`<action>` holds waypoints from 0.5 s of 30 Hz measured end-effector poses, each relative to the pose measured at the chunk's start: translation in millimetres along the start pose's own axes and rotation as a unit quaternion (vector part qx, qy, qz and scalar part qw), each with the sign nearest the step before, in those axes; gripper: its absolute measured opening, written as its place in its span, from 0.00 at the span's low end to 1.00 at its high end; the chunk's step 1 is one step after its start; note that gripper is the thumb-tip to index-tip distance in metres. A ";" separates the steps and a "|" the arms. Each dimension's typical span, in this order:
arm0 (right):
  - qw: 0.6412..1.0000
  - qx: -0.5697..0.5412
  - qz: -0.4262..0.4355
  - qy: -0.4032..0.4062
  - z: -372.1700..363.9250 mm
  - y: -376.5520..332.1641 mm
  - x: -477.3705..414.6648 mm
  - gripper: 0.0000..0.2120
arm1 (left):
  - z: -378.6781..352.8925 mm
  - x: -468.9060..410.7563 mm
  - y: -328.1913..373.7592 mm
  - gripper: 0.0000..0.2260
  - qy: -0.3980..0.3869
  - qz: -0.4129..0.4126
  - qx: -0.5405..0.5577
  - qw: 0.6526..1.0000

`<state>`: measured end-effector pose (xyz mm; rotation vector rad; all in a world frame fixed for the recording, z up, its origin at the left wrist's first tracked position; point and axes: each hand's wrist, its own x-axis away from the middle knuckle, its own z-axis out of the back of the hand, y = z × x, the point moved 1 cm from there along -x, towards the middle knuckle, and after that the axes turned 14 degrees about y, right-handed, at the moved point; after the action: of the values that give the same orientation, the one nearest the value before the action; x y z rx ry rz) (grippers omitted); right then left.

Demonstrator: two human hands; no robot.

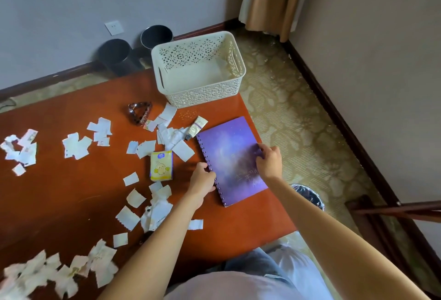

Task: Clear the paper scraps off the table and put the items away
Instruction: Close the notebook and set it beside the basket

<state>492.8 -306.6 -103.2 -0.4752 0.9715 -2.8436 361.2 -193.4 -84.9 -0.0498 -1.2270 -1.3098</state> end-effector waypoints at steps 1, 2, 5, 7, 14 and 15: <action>1.000 0.003 0.000 -0.002 0.6 -0.3 0.6 0.24 | 0.1 0.7 0.4 0.18 0.000 0.000 0.003 1.000; 1.000 0.005 0.000 -0.003 1.8 -1.1 1.5 0.24 | -0.1 1.1 0.6 0.18 0.001 0.000 0.007 1.000; 1.000 0.009 0.003 -0.001 3.4 -2.5 5.1 0.24 | 0.4 2.9 0.2 0.18 0.005 0.000 0.016 1.000; 1.000 0.011 0.002 0.001 3.3 -2.4 9.0 0.24 | 1.9 3.2 -1.3 0.18 0.006 0.002 0.017 1.000; 0.998 0.048 0.010 0.027 2.5 -14.0 22.9 0.23 | 15.5 9.7 0.9 0.19 -0.006 0.005 0.016 1.000; 0.996 0.065 0.039 0.039 1.3 -19.7 26.4 0.23 | 20.4 11.2 2.8 0.18 0.000 0.001 0.014 1.000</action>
<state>468.3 -296.9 -83.3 -0.3093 0.7914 -2.8492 347.6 -187.1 -66.8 -0.0320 -1.2444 -1.2903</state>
